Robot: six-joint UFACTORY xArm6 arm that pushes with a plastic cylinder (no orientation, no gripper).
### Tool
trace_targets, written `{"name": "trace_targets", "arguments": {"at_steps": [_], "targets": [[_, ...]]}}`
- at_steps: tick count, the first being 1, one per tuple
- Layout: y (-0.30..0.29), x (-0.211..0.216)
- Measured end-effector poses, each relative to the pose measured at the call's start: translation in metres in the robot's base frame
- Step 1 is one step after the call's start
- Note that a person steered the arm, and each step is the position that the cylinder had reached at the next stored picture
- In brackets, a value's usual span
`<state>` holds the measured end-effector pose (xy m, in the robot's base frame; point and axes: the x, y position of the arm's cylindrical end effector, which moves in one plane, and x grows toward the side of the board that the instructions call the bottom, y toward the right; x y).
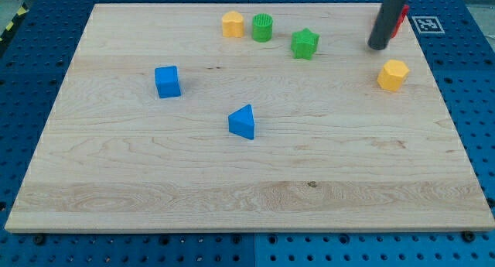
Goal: Move the green star above the blue triangle
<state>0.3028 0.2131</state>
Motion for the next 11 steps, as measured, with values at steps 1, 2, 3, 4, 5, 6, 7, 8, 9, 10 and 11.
{"name": "trace_targets", "arguments": {"at_steps": [1,2,3,4,5,6,7,8,9,10,11], "targets": [[-0.027,-0.001],[-0.067,-0.002],[-0.104,-0.002],[-0.128,-0.002],[-0.141,0.0],[-0.147,0.017],[-0.147,0.043],[-0.154,0.064],[-0.172,0.069],[-0.167,0.063],[-0.151,0.024]]}}
